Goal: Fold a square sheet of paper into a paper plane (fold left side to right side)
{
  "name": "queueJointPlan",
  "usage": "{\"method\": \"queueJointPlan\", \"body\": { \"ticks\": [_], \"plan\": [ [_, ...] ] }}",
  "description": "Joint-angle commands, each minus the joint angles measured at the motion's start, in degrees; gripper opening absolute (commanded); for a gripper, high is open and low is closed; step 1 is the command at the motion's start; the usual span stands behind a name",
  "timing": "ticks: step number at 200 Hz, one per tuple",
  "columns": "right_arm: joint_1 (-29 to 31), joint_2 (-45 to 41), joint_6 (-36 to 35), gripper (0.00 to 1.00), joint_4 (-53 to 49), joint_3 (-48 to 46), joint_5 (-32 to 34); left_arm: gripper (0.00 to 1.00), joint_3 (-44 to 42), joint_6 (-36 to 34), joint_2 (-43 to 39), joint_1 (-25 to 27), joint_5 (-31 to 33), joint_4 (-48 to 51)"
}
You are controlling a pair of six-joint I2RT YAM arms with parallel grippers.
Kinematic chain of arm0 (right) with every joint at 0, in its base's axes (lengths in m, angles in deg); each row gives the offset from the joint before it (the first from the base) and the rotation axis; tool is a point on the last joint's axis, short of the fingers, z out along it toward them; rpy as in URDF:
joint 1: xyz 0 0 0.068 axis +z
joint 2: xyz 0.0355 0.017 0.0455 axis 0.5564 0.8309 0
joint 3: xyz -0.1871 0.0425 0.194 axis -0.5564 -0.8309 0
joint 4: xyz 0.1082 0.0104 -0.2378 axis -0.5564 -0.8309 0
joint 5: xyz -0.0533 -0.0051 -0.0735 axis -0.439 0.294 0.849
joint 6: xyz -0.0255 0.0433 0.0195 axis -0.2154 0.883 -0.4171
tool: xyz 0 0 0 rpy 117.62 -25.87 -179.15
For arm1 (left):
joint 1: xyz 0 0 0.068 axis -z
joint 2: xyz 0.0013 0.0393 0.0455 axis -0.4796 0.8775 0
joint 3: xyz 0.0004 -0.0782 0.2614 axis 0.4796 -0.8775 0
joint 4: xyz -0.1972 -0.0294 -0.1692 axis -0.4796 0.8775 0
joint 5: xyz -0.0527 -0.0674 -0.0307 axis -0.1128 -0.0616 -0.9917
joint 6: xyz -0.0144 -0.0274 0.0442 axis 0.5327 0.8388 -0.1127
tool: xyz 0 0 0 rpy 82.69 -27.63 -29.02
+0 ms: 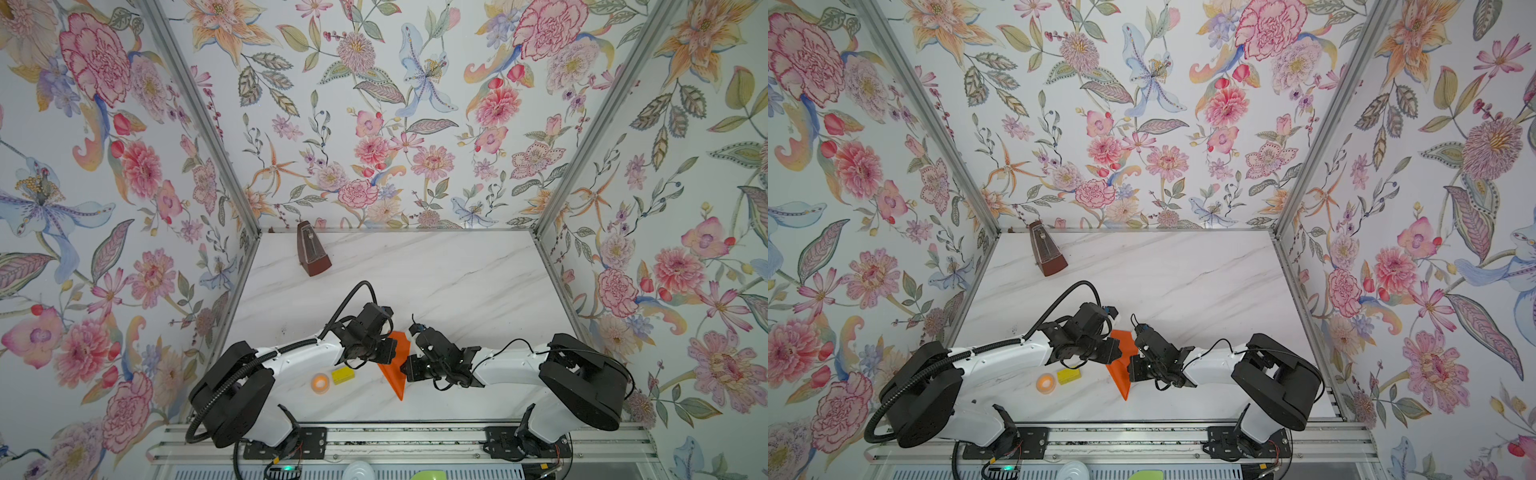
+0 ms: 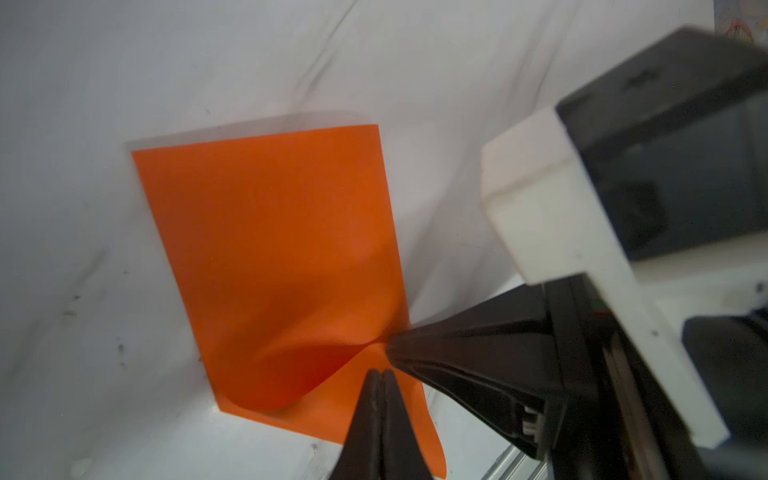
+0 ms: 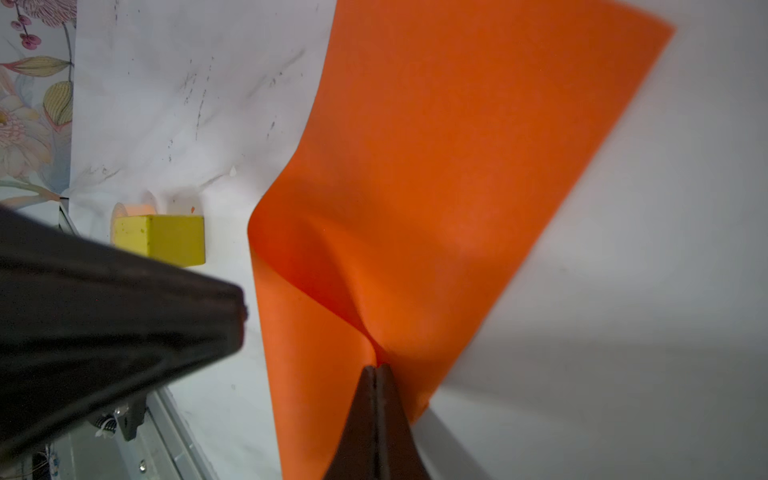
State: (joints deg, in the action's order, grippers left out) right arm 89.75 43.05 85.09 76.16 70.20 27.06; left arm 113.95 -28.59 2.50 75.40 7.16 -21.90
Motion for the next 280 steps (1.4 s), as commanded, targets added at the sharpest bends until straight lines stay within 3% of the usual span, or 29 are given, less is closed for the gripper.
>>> {"method": "queueJointPlan", "body": {
  "ticks": [1, 42, 185, 263, 280],
  "plan": [
    [-1.0, 1.6, 1.2, 0.0, -3.7, -2.3, 1.3, 0.04, -0.5, 2.2, 1.3, 1.5, 0.3, 0.1],
    [-1.8, 1.9, 1.7, 0.0, -3.3, -2.6, 1.0, 0.03, -0.7, 2.2, 2.7, 2.7, -1.6, 0.0],
    [-3.2, 2.5, 0.8, 0.0, -4.6, -2.1, -0.2, 0.01, -0.4, -1.9, 7.2, 2.9, 1.5, 6.4],
    [-6.6, 4.1, -5.7, 0.0, -9.6, 2.2, -1.6, 0.0, -3.0, 0.3, 9.0, 3.0, 0.1, 1.3],
    [-7.8, 3.7, -8.2, 0.09, -13.4, 5.3, -2.2, 0.0, -4.4, 3.4, 8.8, 2.9, 0.3, -1.9]
  ]
}}
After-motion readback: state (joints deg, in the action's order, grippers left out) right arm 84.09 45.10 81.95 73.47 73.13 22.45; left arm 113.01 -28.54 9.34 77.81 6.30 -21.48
